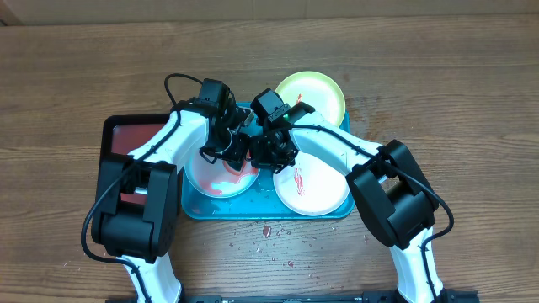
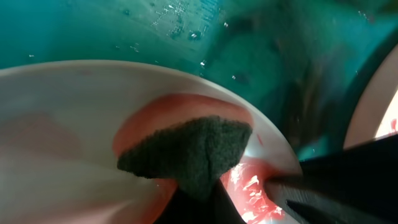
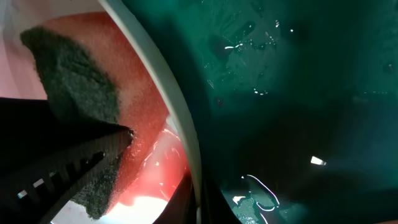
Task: Clean dirty plates on tray and stack at the side
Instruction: 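Scrub the left white plate with the sponge in the left gripper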
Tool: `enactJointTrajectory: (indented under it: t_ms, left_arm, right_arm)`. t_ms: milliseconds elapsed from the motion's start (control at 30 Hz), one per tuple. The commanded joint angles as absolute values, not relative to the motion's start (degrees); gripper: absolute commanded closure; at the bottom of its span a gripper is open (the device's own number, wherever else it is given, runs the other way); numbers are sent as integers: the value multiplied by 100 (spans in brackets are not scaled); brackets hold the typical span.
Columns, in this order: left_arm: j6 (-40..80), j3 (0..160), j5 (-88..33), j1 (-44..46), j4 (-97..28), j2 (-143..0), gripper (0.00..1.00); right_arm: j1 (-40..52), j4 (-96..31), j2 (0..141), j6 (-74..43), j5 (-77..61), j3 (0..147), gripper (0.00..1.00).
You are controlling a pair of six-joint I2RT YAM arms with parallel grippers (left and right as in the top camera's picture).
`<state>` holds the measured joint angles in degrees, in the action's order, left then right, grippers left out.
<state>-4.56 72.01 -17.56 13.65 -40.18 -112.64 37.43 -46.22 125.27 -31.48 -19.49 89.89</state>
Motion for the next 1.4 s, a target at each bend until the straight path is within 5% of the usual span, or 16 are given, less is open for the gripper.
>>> enactJointTrajectory:
  t_ms: [0, 333, 500, 867, 1167, 1367]
  left_arm:
    - [237, 7116, -963, 1426, -3734, -11445, 96]
    - [2596, 7116, 2982, 1428, -4191, -11445, 96]
    - [2499, 7116, 2338, 1444, -4792, -11445, 96]
    - [-1074, 7116, -2532, 1444, -5531, -11445, 96]
    - [-773, 7116, -2392, 1444, -4797, -11445, 96]
    - [1352, 7260, 200, 1422, -4228, -11445, 96]
  right_arm:
    - [3828, -4644, 12768, -2954, -2069, 8833, 96]
    - [3828, -4644, 12768, -2954, -2064, 8833, 96]
    - [3828, -4635, 12768, -2954, -2062, 8833, 96]
    - [3820, -4576, 12768, -2956, -2067, 8833, 96]
    - [3817, -4578, 12768, -2956, -2069, 8833, 96]
    - [3817, -4578, 12768, -2956, -2067, 8833, 96]
